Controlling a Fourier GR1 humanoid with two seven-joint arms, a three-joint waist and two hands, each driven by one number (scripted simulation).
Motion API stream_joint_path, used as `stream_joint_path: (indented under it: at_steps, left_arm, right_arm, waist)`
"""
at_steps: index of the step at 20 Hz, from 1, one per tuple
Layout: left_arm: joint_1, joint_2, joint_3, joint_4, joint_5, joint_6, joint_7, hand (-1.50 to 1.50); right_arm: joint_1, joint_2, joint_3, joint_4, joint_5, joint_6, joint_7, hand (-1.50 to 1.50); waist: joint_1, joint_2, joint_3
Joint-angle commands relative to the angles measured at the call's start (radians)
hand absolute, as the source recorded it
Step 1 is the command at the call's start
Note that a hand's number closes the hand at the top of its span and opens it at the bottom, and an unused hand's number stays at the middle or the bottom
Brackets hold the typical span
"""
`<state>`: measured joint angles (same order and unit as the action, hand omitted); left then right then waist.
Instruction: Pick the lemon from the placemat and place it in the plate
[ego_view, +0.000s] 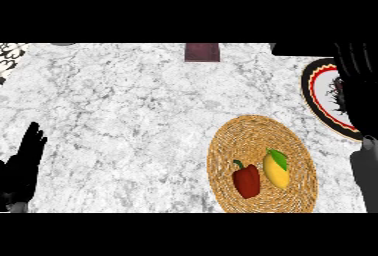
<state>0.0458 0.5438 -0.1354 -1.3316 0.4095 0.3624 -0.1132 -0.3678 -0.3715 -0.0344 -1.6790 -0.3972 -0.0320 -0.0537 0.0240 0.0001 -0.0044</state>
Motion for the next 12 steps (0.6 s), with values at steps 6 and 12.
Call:
stream_joint_path:
  at_steps: [6, 12]
  left_arm:
    - [-0.164, -0.009, -0.090, -0.065, -0.034, -0.083, 0.060, 0.00]
    - [-0.171, -0.038, -0.126, -0.064, -0.012, -0.127, 0.119, 0.00]
  right_arm:
    - [-0.021, -0.075, 0.214, 0.201, -0.145, 0.568, -0.012, 1.50]
    - [0.104, -0.110, 0.065, 0.461, 0.083, 0.534, -0.473, -1.50]
  waist:
    - [0.005, 0.032, 0.010]
    - [-0.005, 0.022, 0.011]
